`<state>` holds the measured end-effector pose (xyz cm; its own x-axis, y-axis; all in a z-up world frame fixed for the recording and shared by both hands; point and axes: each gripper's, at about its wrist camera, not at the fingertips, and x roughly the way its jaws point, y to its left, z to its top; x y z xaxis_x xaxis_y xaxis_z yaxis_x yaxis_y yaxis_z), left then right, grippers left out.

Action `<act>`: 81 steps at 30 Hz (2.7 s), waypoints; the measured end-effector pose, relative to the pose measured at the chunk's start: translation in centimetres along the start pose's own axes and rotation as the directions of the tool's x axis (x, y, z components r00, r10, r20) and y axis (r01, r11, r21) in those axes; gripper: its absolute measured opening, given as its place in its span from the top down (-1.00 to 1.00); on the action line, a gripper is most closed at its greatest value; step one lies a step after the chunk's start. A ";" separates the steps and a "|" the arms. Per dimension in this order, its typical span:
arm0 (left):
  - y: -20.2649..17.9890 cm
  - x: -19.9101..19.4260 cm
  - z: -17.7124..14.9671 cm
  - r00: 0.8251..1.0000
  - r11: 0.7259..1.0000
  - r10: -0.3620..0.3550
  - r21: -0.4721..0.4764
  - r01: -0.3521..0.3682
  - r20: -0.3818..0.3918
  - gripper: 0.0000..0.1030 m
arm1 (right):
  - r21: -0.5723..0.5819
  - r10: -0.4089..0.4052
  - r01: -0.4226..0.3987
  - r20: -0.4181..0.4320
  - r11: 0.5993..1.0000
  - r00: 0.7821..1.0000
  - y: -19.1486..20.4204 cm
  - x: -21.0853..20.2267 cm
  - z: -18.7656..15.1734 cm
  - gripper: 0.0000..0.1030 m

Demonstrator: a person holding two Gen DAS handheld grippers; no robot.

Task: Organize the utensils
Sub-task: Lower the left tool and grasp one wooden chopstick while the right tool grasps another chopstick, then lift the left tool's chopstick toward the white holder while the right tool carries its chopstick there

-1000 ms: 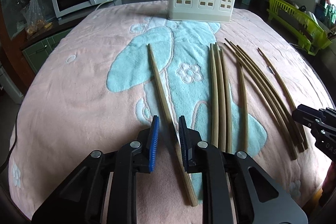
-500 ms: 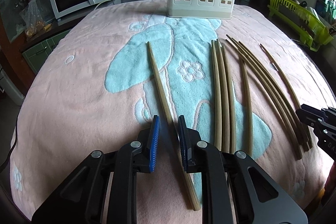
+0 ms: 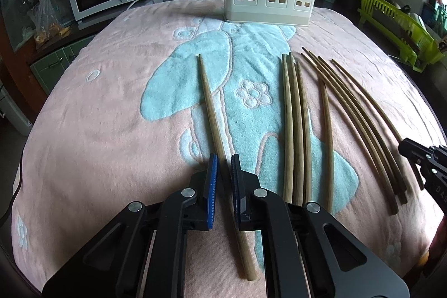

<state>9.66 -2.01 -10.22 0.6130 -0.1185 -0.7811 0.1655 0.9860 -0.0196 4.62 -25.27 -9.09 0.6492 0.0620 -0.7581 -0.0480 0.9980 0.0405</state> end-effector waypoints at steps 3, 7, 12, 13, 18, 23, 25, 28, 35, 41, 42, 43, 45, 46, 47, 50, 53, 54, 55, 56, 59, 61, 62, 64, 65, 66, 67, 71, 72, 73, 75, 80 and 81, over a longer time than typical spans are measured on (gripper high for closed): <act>0.0 0.0 0.0 1.000 1.000 0.000 0.003 0.000 -0.002 0.84 | 0.001 -0.004 0.004 0.010 1.000 1.000 -0.3 -0.3 0.2 0.86; -0.1 0.2 0.2 1.000 1.000 0.009 0.005 -0.009 -0.019 0.83 | 0.008 0.003 -0.004 0.004 1.000 1.000 -0.3 0.0 0.1 0.86; -0.2 0.1 0.1 1.000 1.000 0.010 0.020 -0.010 -0.018 0.83 | 0.008 0.017 -0.017 -0.007 1.000 1.000 -0.3 0.5 -0.2 0.86; -0.2 0.1 0.1 1.000 1.000 0.010 0.016 -0.010 -0.015 0.83 | 0.008 0.018 -0.018 -0.007 1.000 1.000 -0.2 0.5 -0.2 0.86; 0.0 -0.6 0.2 1.000 1.000 -0.009 -0.008 0.009 0.013 0.90 | 0.002 0.012 -0.012 0.014 1.000 1.000 -0.4 -0.3 0.0 0.86; 0.4 -2.4 0.8 0.997 0.999 -0.033 -0.027 0.035 0.075 0.90 | -0.012 0.010 -0.010 0.045 1.000 0.999 -0.3 -1.2 0.7 0.86; 0.6 -3.4 1.2 0.993 0.998 -0.055 -0.036 0.059 0.104 0.90 | -0.020 0.013 -0.012 0.061 1.000 0.998 -0.2 -1.7 1.1 0.86; 0.7 -4.8 1.9 0.985 0.996 -0.076 -0.042 0.083 0.156 0.90 | -0.030 0.010 -0.007 0.090 1.000 0.996 -0.1 -2.5 1.7 0.86; 0.5 -6.6 3.3 0.966 0.987 -0.138 -0.050 0.152 0.218 0.91 | -0.059 0.030 -0.021 0.154 0.998 0.988 0.3 -4.4 3.7 0.86; 0.1 -6.7 3.8 0.971 0.990 -0.129 -0.030 0.137 0.201 0.91 | -0.060 0.052 -0.043 0.168 0.997 0.984 0.2 -5.0 4.5 0.86; 0.1 -6.7 3.8 0.972 0.990 -0.131 -0.026 0.139 0.197 0.91 | -0.063 0.053 -0.043 0.167 0.997 0.985 0.3 -5.0 4.5 0.86; -0.1 -6.5 3.8 0.975 0.991 -0.128 -0.014 0.133 0.184 0.90 | -0.064 0.052 -0.042 0.166 0.997 0.985 0.3 -5.0 4.4 0.86; 0.0 -6.2 3.7 0.980 0.993 -0.119 -0.005 0.122 0.161 0.90 | -0.061 0.054 -0.044 0.166 0.997 0.985 0.1 -5.0 4.4 0.86; 0.0 -6.2 3.7 0.980 0.993 -0.119 -0.001 0.121 0.158 0.90 | -0.059 0.054 -0.044 0.167 0.997 0.985 0.1 -5.0 4.4 0.86; 0.2 -6.1 3.7 0.981 0.992 -0.121 -0.001 0.122 0.150 0.90 | -0.056 0.052 -0.044 0.168 0.997 0.984 0.0 -5.0 4.4 0.86; 0.5 -6.2 4.1 0.980 0.990 -0.140 -0.005 0.142 0.143 0.91 | -0.043 0.061 -0.054 0.175 0.998 0.983 -0.3 -5.2 4.7 0.86; 0.4 -6.9 4.8 0.977 0.992 -0.128 0.013 0.127 0.173 0.90 | -0.042 0.064 -0.057 0.185 0.997 0.981 -0.5 -5.4 5.2 0.86; 0.4 -7.1 5.2 0.975 0.992 -0.126 0.017 0.124 0.182 0.90 | -0.040 0.073 -0.067 0.188 0.997 0.979 -0.5 -5.5 5.4 0.86; 0.3 -7.2 5.5 0.974 0.992 -0.126 0.022 0.124 0.190 0.90 | -0.038 0.083 -0.077 0.190 0.996 0.978 -0.6 -5.6 5.7 0.86; 0.2 -7.3 5.7 0.973 0.992 -0.124 0.027 0.121 0.196 0.90 | -0.039 0.091 -0.085 0.194 0.996 0.977 -0.6 -5.7 6.0 0.87; 0.0 -7.7 6.7 0.967 0.992 -0.129 0.043 0.122 0.219 0.91 | -0.047 0.106 -0.098 0.215 0.994 0.971 -0.6 -6.4 7.3 0.86; -0.1 -8.0 7.4 0.965 0.992 -0.125 0.048 0.117 0.231 0.91 | -0.058 0.120 -0.110 0.229 0.992 0.966 -0.6 -6.8 8.4 0.87; -0.2 -8.0 7.7 0.964 0.992 -0.126 0.050 0.117 0.236 0.91 | -0.063 0.132 -0.120 0.235 0.991 0.963 -0.6 -7.0 9.0 0.87; -0.3 -8.1 8.6 0.961 0.991 -0.132 0.051 0.124 0.242 0.91 | -0.077 0.142 -0.127 0.248 0.989 0.958 -0.7 -7.4 10.4 0.87; -0.3 -8.1 9.1 0.960 0.990 -0.138 0.052 0.129 0.245 0.91 | -0.084 0.150 -0.133 0.252 0.988 0.956 -0.8 -7.6 11.0 0.87; -0.3 -8.2 9.6 0.958 0.989 -0.144 0.053 0.135 0.249 0.91 | -0.094 0.159 -0.139 0.255 0.986 0.954 -0.9 -7.8 11.9 0.87; -0.3 -8.2 10.1 0.956 0.989 -0.149 0.054 0.140 0.253 0.91 | -0.102 0.164 -0.142 0.259 0.985 0.952 -1.1 -8.0 12.8 0.87; -0.1 -9.4 13.1 0.939 0.985 -0.170 0.060 0.159 0.299 0.91 | -0.144 0.163 -0.129 0.264 0.981 0.950 -1.8 -8.8 16.6 0.87; -0.1 -9.8 14.0 0.934 0.984 -0.176 0.064 0.165 0.312 0.91 | -0.155 0.160 -0.121 0.266 0.980 0.951 -1.9 -9.0 17.7 0.87; 0.0 -10.2 15.0 0.928 0.983 -0.185 0.066 0.172 0.325 0.91 | -0.168 0.156 -0.115 0.262 0.979 0.952 -2.1 -9.1 18.7 0.87; 0.0 -10.8 16.9 0.918 0.982 -0.188 0.073 0.173 0.349 0.91 | -0.187 0.154 -0.109 0.249 0.976 0.956 -2.5 -9.2 21.1 0.87; 0.0 -11.9 22.1 0.889 0.981 -0.196 0.082 0.178 0.413 0.91 | -0.228 0.121 -0.076 0.189 0.971 0.975 -3.0 -7.9 26.0 0.87; 0.0 -11.9 23.0 0.886 0.980 -0.201 0.084 0.183 0.418 0.91 | -0.238 0.105 -0.060 0.182 0.969 0.978 -3.0 -7.6 26.9 0.86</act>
<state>20.16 -3.30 13.45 0.8330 -0.3520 -0.4269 0.3387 0.9345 -0.1096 20.24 -28.49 14.01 0.7679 0.1671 -0.6183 -0.2660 0.9614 -0.0706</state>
